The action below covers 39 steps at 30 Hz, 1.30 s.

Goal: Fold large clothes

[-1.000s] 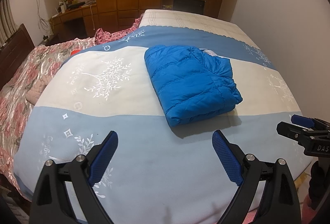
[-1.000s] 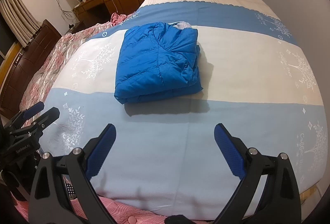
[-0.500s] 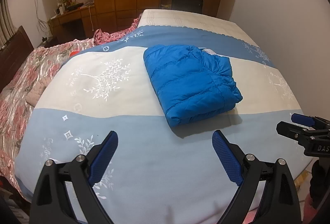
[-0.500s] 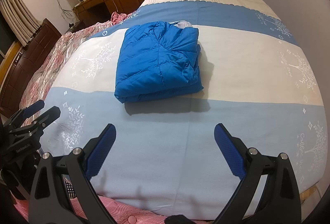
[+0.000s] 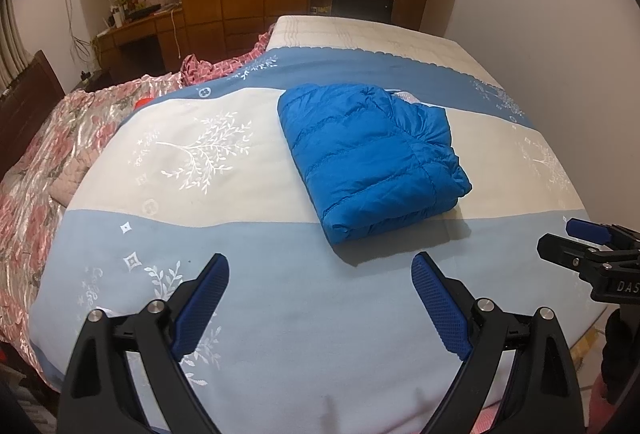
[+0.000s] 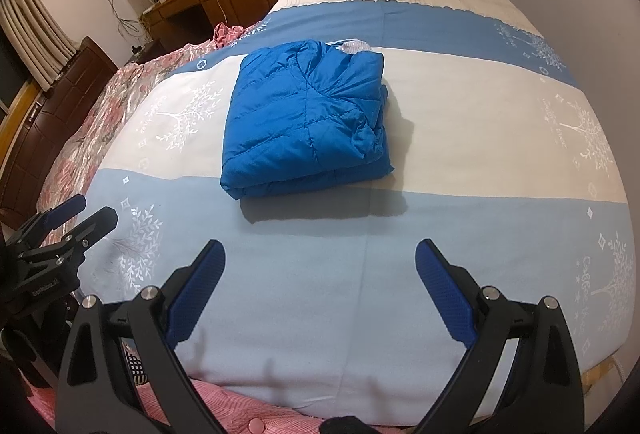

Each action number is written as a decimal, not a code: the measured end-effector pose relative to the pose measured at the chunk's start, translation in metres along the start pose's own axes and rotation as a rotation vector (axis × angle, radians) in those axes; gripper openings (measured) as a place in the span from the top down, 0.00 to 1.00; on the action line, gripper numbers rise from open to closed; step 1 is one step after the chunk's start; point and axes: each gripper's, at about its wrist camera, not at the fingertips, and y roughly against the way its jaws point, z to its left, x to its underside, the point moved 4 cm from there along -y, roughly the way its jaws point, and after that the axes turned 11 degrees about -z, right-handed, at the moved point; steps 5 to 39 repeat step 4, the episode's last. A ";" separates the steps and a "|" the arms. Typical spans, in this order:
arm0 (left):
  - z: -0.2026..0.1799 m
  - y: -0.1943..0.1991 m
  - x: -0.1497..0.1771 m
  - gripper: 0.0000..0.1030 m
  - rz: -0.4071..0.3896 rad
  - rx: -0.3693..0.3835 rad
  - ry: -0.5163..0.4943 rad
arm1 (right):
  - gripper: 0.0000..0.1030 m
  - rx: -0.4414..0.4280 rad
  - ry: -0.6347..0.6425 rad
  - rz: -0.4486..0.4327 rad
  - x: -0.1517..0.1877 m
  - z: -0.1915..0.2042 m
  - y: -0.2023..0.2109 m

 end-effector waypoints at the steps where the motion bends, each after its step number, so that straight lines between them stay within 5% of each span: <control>1: 0.001 -0.001 -0.001 0.10 0.001 0.001 -0.001 | 0.07 0.000 -0.001 0.001 0.000 0.000 0.000; 39: 0.001 -0.002 -0.001 0.10 0.004 0.003 0.000 | 0.07 0.001 -0.003 0.000 -0.001 -0.001 0.001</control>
